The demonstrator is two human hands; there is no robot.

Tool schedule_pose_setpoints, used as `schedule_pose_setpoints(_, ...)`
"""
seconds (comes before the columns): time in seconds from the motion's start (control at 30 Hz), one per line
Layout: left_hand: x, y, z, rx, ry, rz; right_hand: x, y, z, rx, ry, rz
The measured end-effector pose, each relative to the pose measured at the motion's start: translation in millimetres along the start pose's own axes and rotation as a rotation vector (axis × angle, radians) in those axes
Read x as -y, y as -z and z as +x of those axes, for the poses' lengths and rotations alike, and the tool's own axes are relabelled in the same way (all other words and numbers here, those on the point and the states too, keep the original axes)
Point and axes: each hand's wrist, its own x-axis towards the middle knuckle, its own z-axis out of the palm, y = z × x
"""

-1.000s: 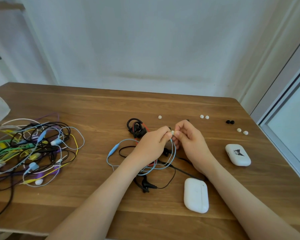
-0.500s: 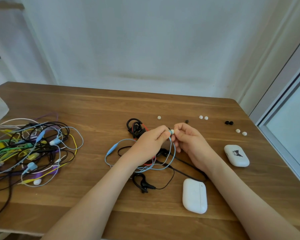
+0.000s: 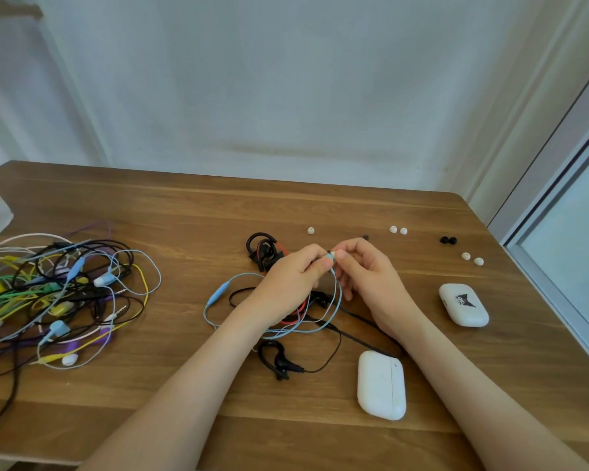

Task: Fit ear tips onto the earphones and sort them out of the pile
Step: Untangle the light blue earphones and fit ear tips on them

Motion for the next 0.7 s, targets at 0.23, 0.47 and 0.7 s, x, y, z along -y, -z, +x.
schedule_pose_setpoints(0.23, -1.0, -2.2, -0.6, -0.226, -0.010, -0.006, 9.0, -5.6, 8.1, -0.175, 0.041, -0.179)
schedule_pose_setpoints(0.47, 1.4, 4.4, 4.2, -0.420, 0.114, -0.281, 19.9, -19.7, 70.8, -0.027, 0.090, -0.947)
schedule_pose_setpoints(0.7, -2.4, 5.6, 5.4, -0.383, 0.155, -0.247, 10.1, -43.5, 101.6, -0.021, 0.045, -1.312)
